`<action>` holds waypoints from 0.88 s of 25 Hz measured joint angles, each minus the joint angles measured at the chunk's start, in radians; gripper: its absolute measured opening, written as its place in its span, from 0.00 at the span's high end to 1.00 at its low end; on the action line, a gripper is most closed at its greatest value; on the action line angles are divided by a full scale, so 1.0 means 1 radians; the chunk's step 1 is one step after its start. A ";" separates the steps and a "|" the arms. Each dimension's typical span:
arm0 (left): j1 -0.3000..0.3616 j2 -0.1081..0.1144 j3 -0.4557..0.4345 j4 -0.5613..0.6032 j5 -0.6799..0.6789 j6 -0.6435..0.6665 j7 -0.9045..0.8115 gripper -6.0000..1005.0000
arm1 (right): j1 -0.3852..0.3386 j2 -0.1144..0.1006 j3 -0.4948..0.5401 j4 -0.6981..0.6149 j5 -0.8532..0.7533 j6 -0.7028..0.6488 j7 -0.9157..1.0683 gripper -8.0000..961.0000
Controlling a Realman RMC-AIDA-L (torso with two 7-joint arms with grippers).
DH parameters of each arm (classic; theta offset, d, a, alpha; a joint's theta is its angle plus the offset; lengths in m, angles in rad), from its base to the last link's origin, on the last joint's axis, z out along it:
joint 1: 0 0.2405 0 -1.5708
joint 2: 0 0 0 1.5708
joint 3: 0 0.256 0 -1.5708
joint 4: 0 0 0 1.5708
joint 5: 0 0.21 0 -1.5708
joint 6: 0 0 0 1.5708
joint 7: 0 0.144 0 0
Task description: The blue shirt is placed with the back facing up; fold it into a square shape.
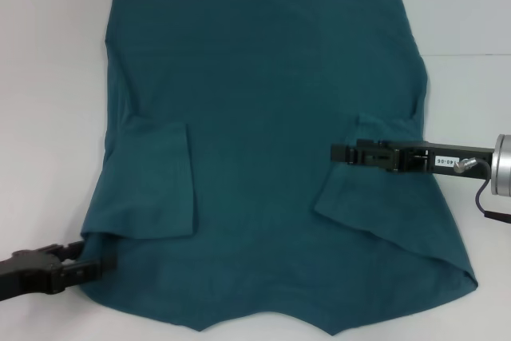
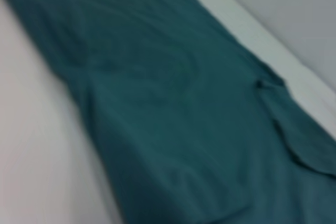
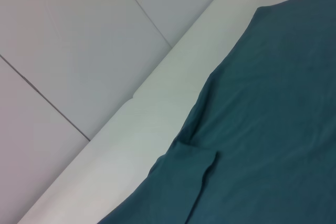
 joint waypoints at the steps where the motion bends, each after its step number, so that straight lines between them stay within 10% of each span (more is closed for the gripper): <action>1: -0.004 0.002 0.000 0.001 0.001 0.021 0.000 0.18 | 0.000 0.000 0.000 0.000 0.000 0.000 0.000 0.03; 22: -0.014 0.014 -0.011 0.033 0.042 0.067 -0.011 0.18 | -0.002 -0.002 0.001 0.002 -0.001 0.014 -0.002 0.03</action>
